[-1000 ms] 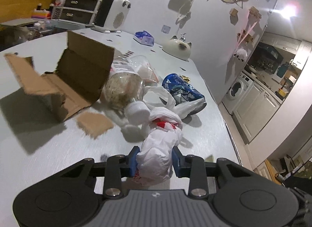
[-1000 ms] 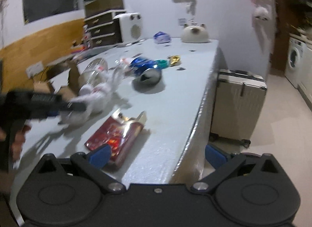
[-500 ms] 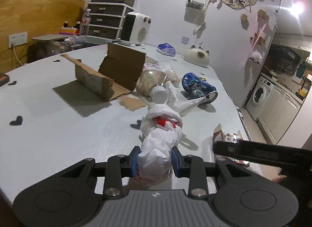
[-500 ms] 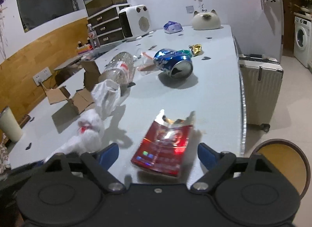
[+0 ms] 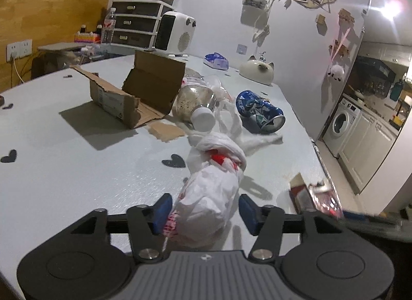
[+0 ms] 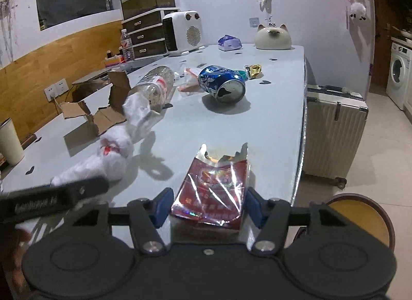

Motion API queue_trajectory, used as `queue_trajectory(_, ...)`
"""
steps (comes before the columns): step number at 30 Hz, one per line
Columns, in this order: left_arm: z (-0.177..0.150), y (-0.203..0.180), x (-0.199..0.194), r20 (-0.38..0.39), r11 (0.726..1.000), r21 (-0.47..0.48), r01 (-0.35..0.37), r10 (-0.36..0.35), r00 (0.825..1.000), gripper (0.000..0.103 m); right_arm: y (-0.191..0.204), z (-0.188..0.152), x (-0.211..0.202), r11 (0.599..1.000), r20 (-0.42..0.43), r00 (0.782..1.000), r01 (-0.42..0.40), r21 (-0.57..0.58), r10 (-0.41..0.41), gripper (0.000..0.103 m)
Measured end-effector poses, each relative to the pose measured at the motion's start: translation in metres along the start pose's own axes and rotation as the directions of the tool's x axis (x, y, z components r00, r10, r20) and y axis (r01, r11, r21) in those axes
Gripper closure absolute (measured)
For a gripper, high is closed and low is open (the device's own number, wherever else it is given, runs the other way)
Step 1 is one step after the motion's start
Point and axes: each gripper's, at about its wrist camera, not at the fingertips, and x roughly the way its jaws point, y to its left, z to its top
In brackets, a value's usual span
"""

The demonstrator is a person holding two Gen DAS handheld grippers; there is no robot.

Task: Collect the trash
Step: 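Grasp the white plastic bag with the left tool while the right tool grasps the red wrapper, then lift the white bag with the left tool while the right tool lifts the red wrapper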

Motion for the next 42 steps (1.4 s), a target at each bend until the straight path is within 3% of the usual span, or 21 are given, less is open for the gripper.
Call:
queue_trajectory(19,0.037,0.003,0.018,-0.028,0.999,0.004,0.049,-0.049,0.998,0.041,-0.009,-0.006,-0.010,0.998,-0.006,0.998,-0.066,0.002,0.066,0.044)
queue_trajectory(22,0.052,0.008,0.023,-0.073,0.996,0.035,0.078,-0.076,0.994,0.041,-0.009,-0.006,-0.011,0.997,-0.011,0.997,-0.071,-0.006,0.071,0.044)
queue_trajectory(27,0.073,0.004,0.040,-0.201,0.982,0.133,0.136,-0.107,0.974,0.042,-0.009,-0.005,-0.011,0.997,-0.015,0.997,-0.075,-0.008,0.075,0.044)
queue_trajectory(30,0.071,-0.003,0.047,-0.262,0.970,0.184,0.161,-0.109,0.959,0.052,-0.009,-0.005,-0.011,0.997,-0.015,0.997,-0.074,-0.009,0.074,0.044)
queue_trajectory(35,0.057,-0.012,0.046,-0.296,0.957,0.232,0.175,-0.102,0.950,0.055,-0.009,-0.005,-0.009,0.997,-0.018,0.997,-0.076,-0.017,0.076,0.044)
queue_trajectory(42,0.037,-0.009,0.033,-0.253,0.966,0.219,0.135,-0.077,0.964,0.061,-0.009,-0.007,-0.013,0.995,-0.022,0.995,-0.093,-0.025,0.093,0.044)
